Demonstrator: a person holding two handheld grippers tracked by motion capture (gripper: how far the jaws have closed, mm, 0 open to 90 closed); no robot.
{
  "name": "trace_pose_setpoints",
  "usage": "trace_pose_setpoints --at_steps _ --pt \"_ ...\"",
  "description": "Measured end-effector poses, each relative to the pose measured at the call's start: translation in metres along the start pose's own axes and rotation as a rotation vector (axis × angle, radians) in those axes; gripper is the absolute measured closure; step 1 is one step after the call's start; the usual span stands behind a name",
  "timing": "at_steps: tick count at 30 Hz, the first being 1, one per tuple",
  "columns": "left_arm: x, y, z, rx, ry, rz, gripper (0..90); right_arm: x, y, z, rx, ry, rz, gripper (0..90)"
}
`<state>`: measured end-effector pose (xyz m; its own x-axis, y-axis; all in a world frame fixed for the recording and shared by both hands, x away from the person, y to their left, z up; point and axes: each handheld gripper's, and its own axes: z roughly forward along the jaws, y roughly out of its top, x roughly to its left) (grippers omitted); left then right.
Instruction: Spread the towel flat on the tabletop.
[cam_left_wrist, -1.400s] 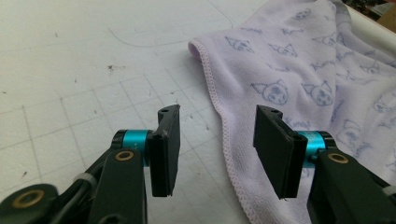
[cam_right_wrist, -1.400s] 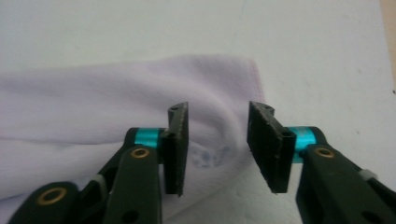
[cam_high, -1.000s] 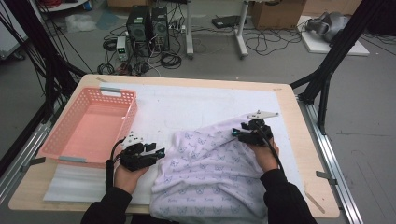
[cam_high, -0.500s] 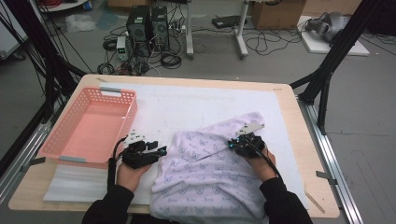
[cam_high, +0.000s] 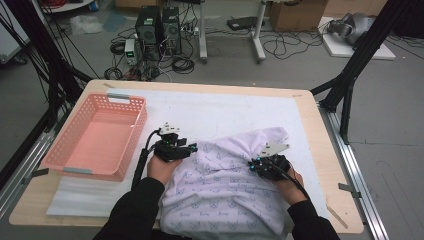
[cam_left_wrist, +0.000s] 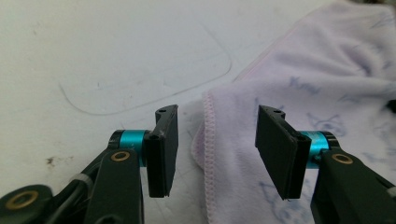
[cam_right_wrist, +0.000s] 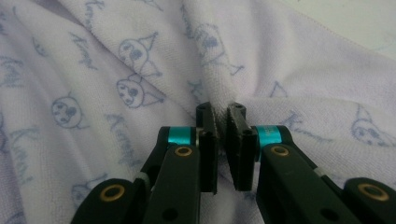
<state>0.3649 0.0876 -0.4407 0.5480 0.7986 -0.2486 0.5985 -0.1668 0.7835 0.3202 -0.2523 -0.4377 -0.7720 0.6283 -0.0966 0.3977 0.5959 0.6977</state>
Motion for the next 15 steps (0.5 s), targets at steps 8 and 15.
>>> trace_pose_setpoints --at_steps 8,15 --pt "-0.010 -0.004 0.001 0.105 0.017 0.094 84.4 -0.001 -0.002 0.000 -0.013 0.005 0.021 82.9" --pt "-0.024 -0.011 -0.026 0.130 0.014 0.177 83.6 0.001 -0.002 -0.001 -0.009 0.000 0.035 82.8"
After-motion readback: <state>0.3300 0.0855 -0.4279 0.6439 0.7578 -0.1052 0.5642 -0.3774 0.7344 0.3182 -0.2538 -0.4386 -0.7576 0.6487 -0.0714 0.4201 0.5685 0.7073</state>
